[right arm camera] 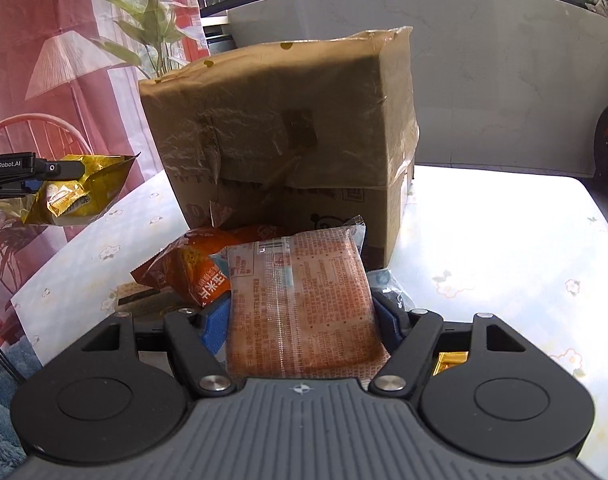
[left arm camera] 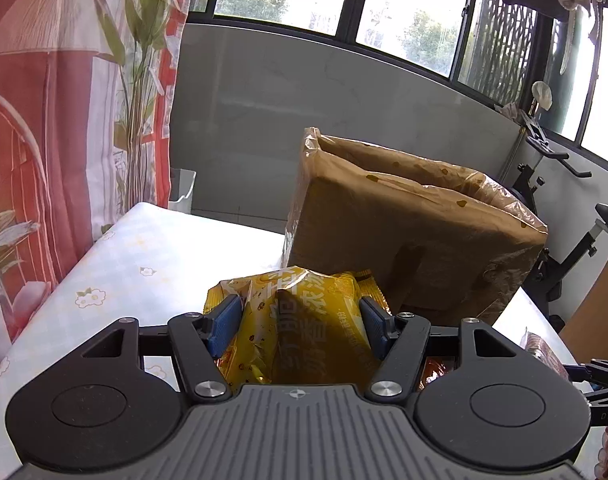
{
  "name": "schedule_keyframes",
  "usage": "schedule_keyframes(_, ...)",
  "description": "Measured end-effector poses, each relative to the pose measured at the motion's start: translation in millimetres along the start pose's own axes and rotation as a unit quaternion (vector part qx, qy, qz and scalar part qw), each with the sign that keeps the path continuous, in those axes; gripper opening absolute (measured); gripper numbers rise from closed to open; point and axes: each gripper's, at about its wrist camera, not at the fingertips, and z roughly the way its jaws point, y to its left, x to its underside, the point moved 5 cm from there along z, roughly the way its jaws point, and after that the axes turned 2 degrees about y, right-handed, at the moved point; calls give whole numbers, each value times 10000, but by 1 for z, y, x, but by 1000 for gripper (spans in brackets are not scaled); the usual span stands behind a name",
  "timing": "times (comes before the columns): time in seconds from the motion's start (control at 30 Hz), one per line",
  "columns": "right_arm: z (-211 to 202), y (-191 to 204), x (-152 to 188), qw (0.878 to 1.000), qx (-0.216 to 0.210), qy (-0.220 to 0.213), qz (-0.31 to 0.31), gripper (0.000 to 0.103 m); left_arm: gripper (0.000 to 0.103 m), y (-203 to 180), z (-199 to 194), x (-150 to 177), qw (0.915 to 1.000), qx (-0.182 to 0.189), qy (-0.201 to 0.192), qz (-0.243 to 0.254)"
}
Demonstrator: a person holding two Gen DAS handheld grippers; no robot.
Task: Organize snacks
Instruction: 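Lift the yellow bag and pink wafer pack and carry them over the box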
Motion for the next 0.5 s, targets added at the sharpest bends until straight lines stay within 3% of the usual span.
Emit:
schedule_keyframes(0.27, -36, -1, -53, 9966, -19, -821, -50, 73, 67, -25, -13, -45, 9973, 221, -541, 445)
schedule_keyframes(0.5, -58, 0, -123, 9878, -66, -1519, -330, 73, 67, -65, -5, -104, 9878, 492, -1067, 1026)
